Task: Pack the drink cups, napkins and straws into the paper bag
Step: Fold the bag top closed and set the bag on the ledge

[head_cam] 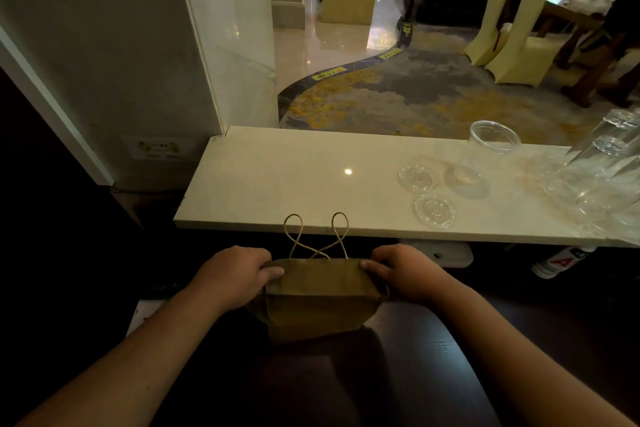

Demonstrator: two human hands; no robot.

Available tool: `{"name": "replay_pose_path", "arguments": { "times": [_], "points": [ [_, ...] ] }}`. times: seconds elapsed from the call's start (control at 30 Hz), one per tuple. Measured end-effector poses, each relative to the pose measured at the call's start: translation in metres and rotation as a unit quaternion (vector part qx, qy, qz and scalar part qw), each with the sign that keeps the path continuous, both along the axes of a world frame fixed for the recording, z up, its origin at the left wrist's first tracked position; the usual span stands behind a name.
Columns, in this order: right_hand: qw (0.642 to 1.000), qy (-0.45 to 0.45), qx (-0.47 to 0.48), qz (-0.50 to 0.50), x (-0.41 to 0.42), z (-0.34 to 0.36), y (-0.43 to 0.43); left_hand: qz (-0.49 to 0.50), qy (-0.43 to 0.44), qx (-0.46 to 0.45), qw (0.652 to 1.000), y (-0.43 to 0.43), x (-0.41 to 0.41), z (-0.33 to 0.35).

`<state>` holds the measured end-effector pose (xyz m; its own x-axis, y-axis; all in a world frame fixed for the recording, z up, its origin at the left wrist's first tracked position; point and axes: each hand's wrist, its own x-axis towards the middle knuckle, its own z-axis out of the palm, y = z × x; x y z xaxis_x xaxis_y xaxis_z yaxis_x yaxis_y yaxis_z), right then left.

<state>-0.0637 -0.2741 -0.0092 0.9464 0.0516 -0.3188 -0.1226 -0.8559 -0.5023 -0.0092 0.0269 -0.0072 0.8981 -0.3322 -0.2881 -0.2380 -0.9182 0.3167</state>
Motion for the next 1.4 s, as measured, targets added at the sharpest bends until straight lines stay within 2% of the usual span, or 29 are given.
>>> {"name": "replay_pose_path", "arguments": {
  "times": [0.23, 0.43, 0.53, 0.6, 0.73, 0.83, 1.0, 1.1, 1.23, 1.4],
  "points": [
    [0.999, -0.012, -0.021, -0.023, -0.004, -0.015, 0.003, -0.031, -0.053, 0.028, 0.998, -0.002, -0.003, -0.008],
    [0.993, -0.057, -0.065, -0.075, -0.007, -0.028, 0.007, -0.02, -0.03, 0.0, 0.999, 0.0, -0.003, -0.015],
    [0.992, -0.061, -0.072, -0.087, -0.008, -0.033, 0.009, -0.034, -0.064, -0.009, 0.997, 0.001, -0.006, -0.017],
    [0.99, -0.064, -0.073, -0.098, -0.009, -0.035, 0.011, -0.067, -0.09, 0.007, 0.994, 0.001, -0.007, -0.018],
    [0.981, -0.095, -0.103, -0.136, -0.013, -0.039, 0.013, -0.112, -0.033, 0.074, 0.99, 0.001, -0.015, -0.02],
    [0.975, -0.105, -0.108, -0.166, -0.018, -0.042, 0.016, -0.147, -0.073, 0.123, 0.979, -0.004, -0.022, -0.024],
    [0.96, -0.186, -0.129, -0.162, -0.03, -0.034, 0.03, -0.125, -0.09, 0.122, 0.98, -0.013, -0.034, -0.03],
    [0.978, -0.107, -0.115, -0.136, -0.037, -0.033, 0.047, -0.113, -0.044, 0.119, 0.985, -0.025, -0.04, -0.029],
    [0.995, 0.048, -0.018, -0.09, -0.037, -0.041, 0.075, -0.104, 0.053, 0.079, 0.99, -0.049, -0.054, -0.026],
    [0.991, 0.082, 0.041, -0.094, -0.025, -0.047, 0.093, -0.029, 0.209, -0.067, 0.975, -0.058, -0.063, -0.038]
  ]
}}
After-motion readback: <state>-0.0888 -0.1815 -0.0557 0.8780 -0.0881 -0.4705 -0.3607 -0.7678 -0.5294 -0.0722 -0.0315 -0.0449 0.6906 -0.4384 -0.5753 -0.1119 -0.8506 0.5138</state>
